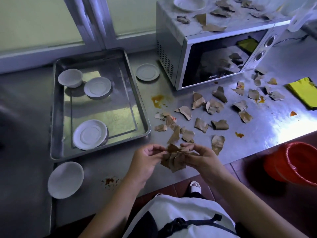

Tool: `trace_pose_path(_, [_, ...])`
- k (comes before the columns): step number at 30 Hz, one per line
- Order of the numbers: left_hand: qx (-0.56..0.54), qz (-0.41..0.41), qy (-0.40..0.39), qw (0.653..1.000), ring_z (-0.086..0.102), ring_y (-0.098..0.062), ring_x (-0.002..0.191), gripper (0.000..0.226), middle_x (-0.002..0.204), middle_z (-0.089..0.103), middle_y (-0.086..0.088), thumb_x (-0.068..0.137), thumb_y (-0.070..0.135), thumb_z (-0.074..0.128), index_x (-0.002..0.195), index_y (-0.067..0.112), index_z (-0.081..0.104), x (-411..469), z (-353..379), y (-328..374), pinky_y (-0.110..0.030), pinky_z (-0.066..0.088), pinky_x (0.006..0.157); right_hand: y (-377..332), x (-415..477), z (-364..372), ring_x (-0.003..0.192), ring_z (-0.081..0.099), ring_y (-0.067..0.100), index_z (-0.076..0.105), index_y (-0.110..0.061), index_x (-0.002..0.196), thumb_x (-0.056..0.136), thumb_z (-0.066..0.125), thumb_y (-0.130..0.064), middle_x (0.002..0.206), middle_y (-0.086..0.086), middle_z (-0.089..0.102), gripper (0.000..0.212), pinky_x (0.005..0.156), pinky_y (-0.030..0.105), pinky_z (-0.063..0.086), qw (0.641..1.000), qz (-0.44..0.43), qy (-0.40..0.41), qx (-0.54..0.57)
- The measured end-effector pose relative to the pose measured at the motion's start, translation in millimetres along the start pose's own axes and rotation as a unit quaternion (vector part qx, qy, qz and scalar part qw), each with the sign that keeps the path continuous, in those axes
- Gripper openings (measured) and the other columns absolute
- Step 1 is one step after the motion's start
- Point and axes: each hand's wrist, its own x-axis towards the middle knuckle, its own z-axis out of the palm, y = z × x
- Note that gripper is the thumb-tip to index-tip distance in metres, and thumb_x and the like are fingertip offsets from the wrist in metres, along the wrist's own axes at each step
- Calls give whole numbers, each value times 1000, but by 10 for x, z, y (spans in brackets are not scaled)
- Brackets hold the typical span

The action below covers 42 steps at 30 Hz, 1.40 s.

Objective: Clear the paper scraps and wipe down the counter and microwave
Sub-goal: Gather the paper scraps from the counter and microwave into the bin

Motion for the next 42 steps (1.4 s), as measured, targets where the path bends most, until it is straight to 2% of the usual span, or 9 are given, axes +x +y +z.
trace_pose_path(4, [-56, -20, -44, 997, 69, -9, 77, 13, 83, 75, -4, 83, 0, 71, 89, 11, 73, -33, 101, -6, -18, 54, 70, 6, -5, -58, 78, 69, 22, 60, 0, 76, 81, 59, 23, 90, 13, 71, 23, 72, 29, 57, 1000, -13, 13, -13])
trace_pose_path(8, [-72, -59, -109, 990, 71, -19, 87, 12, 95, 75, -11, 93, 10, 64, 98, 11, 74, 83, 169, -55, -27, 58, 78, 17, -126, -267, 70, 70, 23, 68, -8, 82, 72, 69, 8, 79, 13, 72, 19, 62, 30, 57, 998, -18, 43, 30])
trace_pose_path(12, [182, -41, -34, 982, 66, -7, 84, 6, 92, 73, 7, 91, 24, 69, 95, 27, 70, 499, 301, -228, -12, 48, 63, 25, -316, -539, 69, 72, 26, 71, -4, 97, 69, 68, 6, 84, 17, 73, 29, 55, 32, 58, 991, -15, 100, 90])
trace_pose_path(17, [421, -3, 15, 907, 62, -17, 108, 42, 123, 64, 4, 88, 33, 70, 127, 25, 60, 1131, 509, -400, -27, 46, 81, 26, -553, -841, 73, 73, 27, 67, 7, 100, 75, 65, 8, 86, 20, 73, 25, 59, 30, 58, 982, -28, 165, 89])
trace_pose_path(22, [527, 26, 66, 847, 59, -24, 107, 29, 118, 64, -1, 87, 24, 69, 115, 21, 65, 1375, 677, -444, -34, 50, 86, -57, -623, -1109, 70, 74, 25, 67, 6, 97, 78, 60, 11, 84, 19, 74, 22, 58, 28, 58, 971, -39, 202, 122])
trace_pose_path(26, [494, 7, 100, 864, 63, -27, 96, 5, 100, 71, -5, 85, 14, 69, 86, 19, 68, 1342, 712, -458, -36, 54, 82, -154, -562, -1292, 68, 73, 23, 67, 7, 99, 87, 54, 15, 81, 16, 74, 19, 56, 27, 58, 976, -13, 185, 114])
trace_pose_path(33, [407, 8, 153, 901, 63, -16, 81, 19, 81, 62, 10, 88, 12, 68, 79, 25, 58, 1076, 833, -289, -29, 49, 68, -364, -271, -1597, 66, 70, 22, 66, 2, 91, 87, 54, 17, 76, 14, 71, 20, 59, 28, 60, 986, 22, 126, 107])
trace_pose_path(37, [317, 44, 172, 932, 61, 2, 72, 25, 80, 65, 12, 87, 10, 71, 78, 32, 61, 788, 996, -122, -12, 44, 61, -390, -91, -1682, 74, 67, 31, 67, 4, 97, 77, 66, 5, 86, 22, 69, 20, 66, 37, 57, 994, 51, 48, 84])
trace_pose_path(42, [174, 7, 170, 970, 66, -4, 76, 26, 80, 72, 5, 84, 6, 74, 77, 32, 71, 449, 1287, -89, -14, 50, 67, -434, 93, -1695, 80, 68, 29, 62, 6, 100, 71, 69, 0, 90, 21, 69, 31, 70, 32, 59, 992, 78, -45, 83])
